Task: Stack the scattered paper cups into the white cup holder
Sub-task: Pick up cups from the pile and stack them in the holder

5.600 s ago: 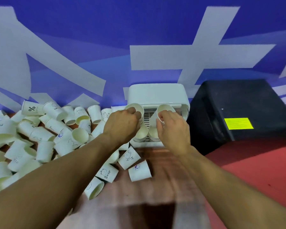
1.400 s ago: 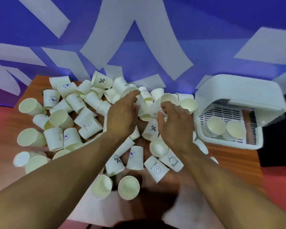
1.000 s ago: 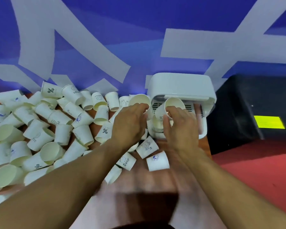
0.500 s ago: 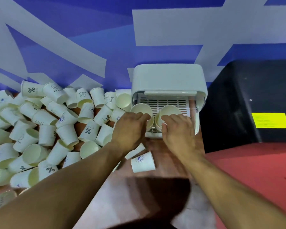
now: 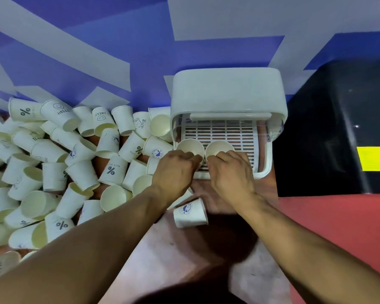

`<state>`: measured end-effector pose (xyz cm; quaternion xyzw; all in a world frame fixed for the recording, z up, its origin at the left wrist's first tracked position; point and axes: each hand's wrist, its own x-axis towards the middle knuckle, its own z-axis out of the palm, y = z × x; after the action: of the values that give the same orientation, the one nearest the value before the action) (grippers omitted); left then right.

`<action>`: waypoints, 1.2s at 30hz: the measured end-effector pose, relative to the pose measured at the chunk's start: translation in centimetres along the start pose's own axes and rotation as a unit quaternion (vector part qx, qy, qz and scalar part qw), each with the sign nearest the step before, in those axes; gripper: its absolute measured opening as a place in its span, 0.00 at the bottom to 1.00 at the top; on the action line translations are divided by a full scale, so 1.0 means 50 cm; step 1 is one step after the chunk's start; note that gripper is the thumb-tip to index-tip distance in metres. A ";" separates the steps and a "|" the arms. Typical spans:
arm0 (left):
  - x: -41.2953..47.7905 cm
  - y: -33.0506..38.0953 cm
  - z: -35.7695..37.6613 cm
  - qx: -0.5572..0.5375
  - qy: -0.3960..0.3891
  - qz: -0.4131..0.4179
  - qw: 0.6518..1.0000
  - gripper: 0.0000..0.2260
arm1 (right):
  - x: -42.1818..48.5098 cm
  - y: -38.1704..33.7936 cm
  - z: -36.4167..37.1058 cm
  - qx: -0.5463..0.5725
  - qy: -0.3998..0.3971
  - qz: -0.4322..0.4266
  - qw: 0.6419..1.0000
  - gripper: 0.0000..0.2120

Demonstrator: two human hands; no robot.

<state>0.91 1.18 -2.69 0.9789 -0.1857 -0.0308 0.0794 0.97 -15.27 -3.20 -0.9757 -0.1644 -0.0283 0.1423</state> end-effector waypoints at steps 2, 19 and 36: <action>0.001 -0.001 0.000 -0.005 0.001 -0.002 1.000 0.04 | 0.001 -0.002 0.000 -0.002 -0.008 0.000 1.000 0.07; -0.207 -0.044 -0.132 0.028 0.089 -0.057 0.994 0.10 | -0.043 -0.198 -0.076 0.078 0.062 -0.092 0.991 0.11; -0.495 -0.174 -0.103 -0.062 0.026 -0.283 0.957 0.10 | -0.110 -0.390 0.021 0.062 -0.063 -0.125 0.988 0.13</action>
<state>-18.53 19.03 1.68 0.9850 0.1034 -0.0379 0.1327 -10.62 0.98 0.47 -0.9364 -0.2955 0.0255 0.1874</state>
